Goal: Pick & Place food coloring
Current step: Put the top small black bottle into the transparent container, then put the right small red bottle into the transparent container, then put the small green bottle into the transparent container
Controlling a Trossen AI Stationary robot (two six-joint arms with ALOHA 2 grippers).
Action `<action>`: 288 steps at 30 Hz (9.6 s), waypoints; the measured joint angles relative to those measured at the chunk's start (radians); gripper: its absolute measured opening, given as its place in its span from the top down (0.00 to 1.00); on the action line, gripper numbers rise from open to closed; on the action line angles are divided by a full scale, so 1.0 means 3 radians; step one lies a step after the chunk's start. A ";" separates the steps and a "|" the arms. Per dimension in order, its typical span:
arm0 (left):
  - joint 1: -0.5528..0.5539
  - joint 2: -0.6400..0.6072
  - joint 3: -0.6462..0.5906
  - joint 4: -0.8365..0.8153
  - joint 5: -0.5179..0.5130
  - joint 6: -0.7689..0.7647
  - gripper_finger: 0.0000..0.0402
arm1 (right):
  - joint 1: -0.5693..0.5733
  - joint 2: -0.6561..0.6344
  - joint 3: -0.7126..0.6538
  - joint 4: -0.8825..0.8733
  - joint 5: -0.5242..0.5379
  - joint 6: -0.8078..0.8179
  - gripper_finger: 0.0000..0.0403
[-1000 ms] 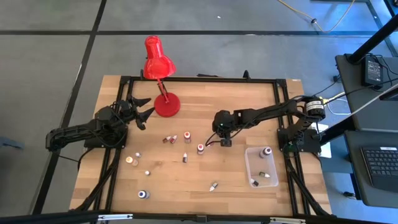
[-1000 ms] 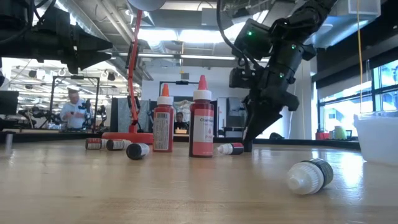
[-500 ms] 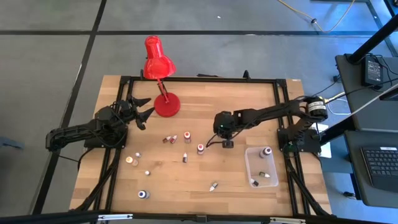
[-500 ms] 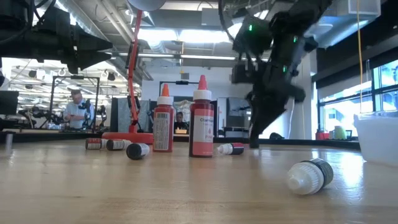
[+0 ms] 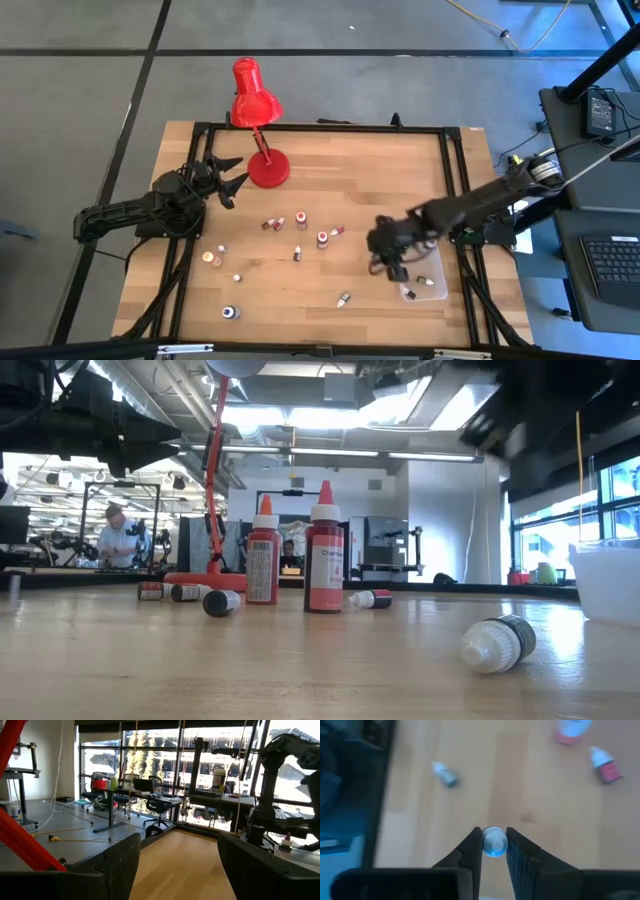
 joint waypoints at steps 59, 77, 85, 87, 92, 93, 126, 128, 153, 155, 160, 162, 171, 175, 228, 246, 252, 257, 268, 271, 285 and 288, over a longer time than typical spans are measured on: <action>-0.0001 0.0000 0.0000 -0.0012 -0.0001 0.0000 0.35 | 0.1718 -0.0484 -0.0905 -0.0087 0.0670 0.3496 0.58; 0.0000 0.0000 0.0000 -0.0010 0.0004 0.0000 0.35 | 0.0651 -0.0921 -0.0440 0.0187 0.1664 0.0610 0.58; 0.0000 0.0000 0.0000 -0.0010 0.0005 0.0000 0.35 | -0.0166 -0.0618 -0.0440 0.0636 0.0935 -0.0541 0.58; 0.0000 0.0000 0.0000 -0.0009 0.0005 0.0000 0.35 | -0.0337 -0.0470 -0.0440 0.0825 0.0813 -0.0842 0.58; 0.0000 0.0000 0.0000 -0.0009 0.0006 0.0000 0.35 | -0.0677 -0.0033 -0.0440 0.1081 0.0749 -0.1320 0.58; -0.0001 0.0000 0.0000 -0.0009 0.0006 0.0000 0.35 | -0.0738 0.0068 -0.0440 0.1112 0.0707 -0.1367 0.58; 0.0000 0.0000 0.0000 -0.0009 0.0001 0.0026 0.35 | -0.1231 0.1425 -0.0434 0.2012 -0.0049 -0.1751 0.71; 0.0000 0.0000 0.0000 -0.0011 0.0001 0.0026 0.35 | -0.1231 0.1428 -0.0434 0.2013 -0.0047 -0.1749 0.76; -0.0001 0.0000 0.0000 -0.0010 -0.0001 0.0028 0.35 | -0.0109 0.0378 0.0149 -0.0265 -0.0056 -0.0098 0.81; 0.0000 0.0000 0.0000 -0.0011 -0.0001 0.0028 0.35 | 0.0092 0.0239 0.0150 -0.0462 0.0094 0.0280 0.81; -0.0001 0.0000 0.0000 -0.0007 0.0001 0.0028 0.35 | 0.0630 0.0046 0.0147 -0.0928 0.0343 0.1125 0.81; 0.0000 0.0000 0.0000 -0.0010 0.0000 0.0028 0.35 | 0.0822 0.0033 0.0112 -0.0964 0.0442 0.1358 0.80; 0.0000 0.0000 0.0000 -0.0009 0.0002 0.0027 0.35 | 0.1398 0.0048 -0.0177 -0.0969 0.0608 0.2444 0.79; 0.0000 0.0000 0.0000 -0.0009 0.0002 0.0025 0.35 | 0.1573 0.0050 -0.0300 -0.0882 0.0608 0.2733 0.79; 0.0000 0.0000 0.0000 -0.0010 0.0001 0.0000 0.35 | 0.0491 0.0077 -0.0248 0.0788 0.0933 -0.1527 0.64; 0.0000 0.0000 0.0000 -0.0009 0.0004 0.0000 0.35 | -0.0163 0.1313 0.0077 0.1531 -0.1043 -0.2564 0.64; -0.0001 0.0000 0.0000 -0.0009 0.0002 0.0001 0.35 | -0.0142 0.1619 0.0168 0.1810 -0.1336 -0.2640 0.64; 0.0000 0.0000 0.0000 -0.0014 0.0001 0.0001 0.35 | -0.0088 0.1733 0.0170 0.1955 -0.1324 -0.2616 0.64; 0.0000 0.0000 0.0000 -0.0016 0.0000 0.0001 0.35 | -0.0011 0.1816 0.0172 0.2067 -0.1147 -0.2490 0.64; -0.0001 0.0000 0.0000 -0.0016 0.0000 0.0001 0.35 | -0.0010 0.1816 0.0172 0.2065 -0.1054 -0.2490 0.64; -0.0001 0.0000 0.0000 -0.0010 -0.0001 0.0039 0.35 | 0.0011 0.1929 0.0171 0.1995 -0.1059 -0.2325 0.64; 0.0000 0.0000 0.0000 -0.0013 -0.0002 0.0053 0.35 | 0.0012 0.1929 0.0171 0.1972 -0.1070 -0.2215 0.64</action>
